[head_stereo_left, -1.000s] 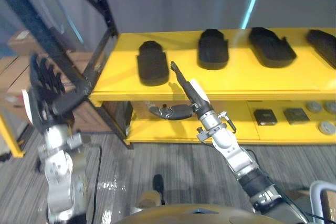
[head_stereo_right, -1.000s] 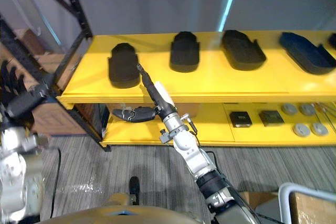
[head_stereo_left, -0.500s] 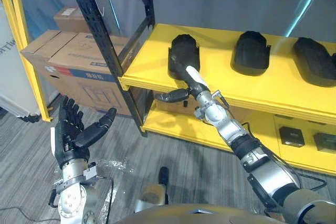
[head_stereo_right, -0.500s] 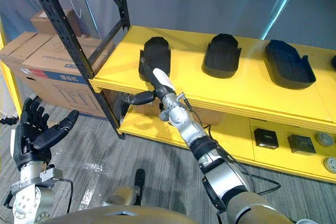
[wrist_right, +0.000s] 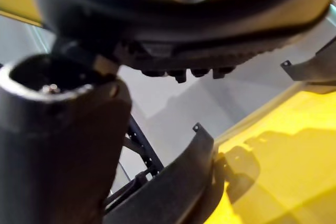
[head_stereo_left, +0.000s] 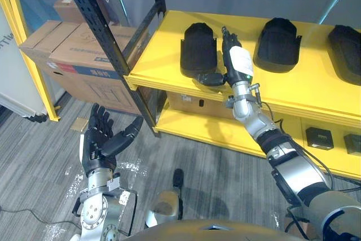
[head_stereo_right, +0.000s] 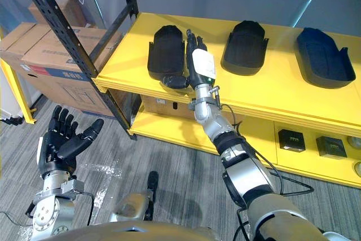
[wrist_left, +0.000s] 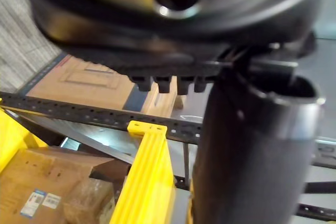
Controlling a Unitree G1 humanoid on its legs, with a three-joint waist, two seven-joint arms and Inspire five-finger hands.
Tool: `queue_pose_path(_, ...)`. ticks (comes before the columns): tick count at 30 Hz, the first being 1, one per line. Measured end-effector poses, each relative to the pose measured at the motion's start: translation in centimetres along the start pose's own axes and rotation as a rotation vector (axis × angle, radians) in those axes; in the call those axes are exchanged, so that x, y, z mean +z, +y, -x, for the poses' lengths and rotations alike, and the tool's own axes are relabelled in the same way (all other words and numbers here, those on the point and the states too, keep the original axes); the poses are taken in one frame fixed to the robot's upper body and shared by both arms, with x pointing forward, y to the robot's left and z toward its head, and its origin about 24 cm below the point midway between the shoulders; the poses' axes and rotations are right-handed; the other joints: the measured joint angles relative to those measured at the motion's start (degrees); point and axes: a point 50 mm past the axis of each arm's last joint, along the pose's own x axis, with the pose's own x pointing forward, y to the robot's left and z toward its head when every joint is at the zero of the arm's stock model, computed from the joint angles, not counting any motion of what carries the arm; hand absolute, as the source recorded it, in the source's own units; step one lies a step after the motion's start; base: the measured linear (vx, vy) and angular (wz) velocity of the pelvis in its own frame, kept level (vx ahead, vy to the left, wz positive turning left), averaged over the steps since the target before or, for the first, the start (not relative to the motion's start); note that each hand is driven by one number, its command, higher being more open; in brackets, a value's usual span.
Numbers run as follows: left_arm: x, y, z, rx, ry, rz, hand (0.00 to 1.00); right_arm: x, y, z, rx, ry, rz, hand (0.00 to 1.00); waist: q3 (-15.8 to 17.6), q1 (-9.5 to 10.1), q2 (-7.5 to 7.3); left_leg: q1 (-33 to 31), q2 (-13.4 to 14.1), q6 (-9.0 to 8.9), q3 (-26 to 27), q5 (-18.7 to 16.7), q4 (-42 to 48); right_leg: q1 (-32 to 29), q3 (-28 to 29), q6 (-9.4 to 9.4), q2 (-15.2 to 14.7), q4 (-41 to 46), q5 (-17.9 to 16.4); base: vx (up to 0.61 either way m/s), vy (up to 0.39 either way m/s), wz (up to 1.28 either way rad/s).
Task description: Walk over and take three plastic housings, then place them on the shelf
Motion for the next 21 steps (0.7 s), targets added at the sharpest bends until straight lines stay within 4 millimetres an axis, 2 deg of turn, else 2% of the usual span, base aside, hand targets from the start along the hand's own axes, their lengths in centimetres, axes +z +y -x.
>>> queue_pose_path(5,-0.2,-0.4,-0.1,-0.015,0.001,0.01,1.0,-0.1,-0.3,-0.8,0.036,-0.06,0.125,1.0,0.4,0.12,0.08,-0.4,-0.1,0.61,-0.4,0.7,0.1,-1.1,-0.2,0.03,-1.0,2.6,-1.6,0.0,-0.026,0.04)
queue_pose_path(8,0.0,-0.5,-0.1,-0.014,-0.012,0.014,1.0,-0.3,-0.6,-1.3,0.049,-0.068,0.182,1.0,1.9,0.13,0.46,-0.4,-0.1,0.53,-0.8,0.9,0.1,-1.4,-0.5,-0.04,-1.5,4.0,-2.6,-0.05,-0.032,0.08)
queue_pose_path(12,0.0,-1.0,-0.4,-0.017,-0.016,0.064,1.0,-1.2,-2.9,-3.2,0.013,-0.035,0.263,1.0,4.0,0.34,1.85,-1.8,0.0,-0.34,-2.1,0.9,0.1,-3.3,-1.3,-0.38,-1.9,7.3,-4.3,-0.08,-0.026,0.12)
queue_pose_path(16,0.1,-1.3,-0.5,-0.008,-0.021,0.073,1.0,-1.2,-4.5,-4.4,-0.026,-0.017,0.277,1.0,5.3,1.06,2.54,-2.5,-0.1,-0.51,-2.4,1.1,0.1,-4.7,-1.4,-0.55,-2.8,9.7,-5.5,-0.05,-0.028,0.04)
queue_pose_path(19,0.1,-1.5,-0.6,-0.011,-0.025,0.087,1.0,-1.2,-5.6,-5.1,-0.079,0.009,0.262,1.0,6.2,1.52,3.06,-3.4,-0.2,0.08,-2.7,1.7,0.2,-5.9,-1.5,-0.42,-3.5,11.3,-6.3,-0.01,-0.038,0.08)
queue_pose_path(21,0.1,-1.5,-0.6,-0.005,-0.023,0.107,1.0,-0.9,-5.4,-5.2,-0.088,0.014,0.225,1.0,6.3,1.39,3.01,-3.3,-0.7,0.37,-2.7,2.1,0.2,-6.0,-1.5,-0.29,-4.1,12.1,-6.8,0.01,-0.032,0.05)
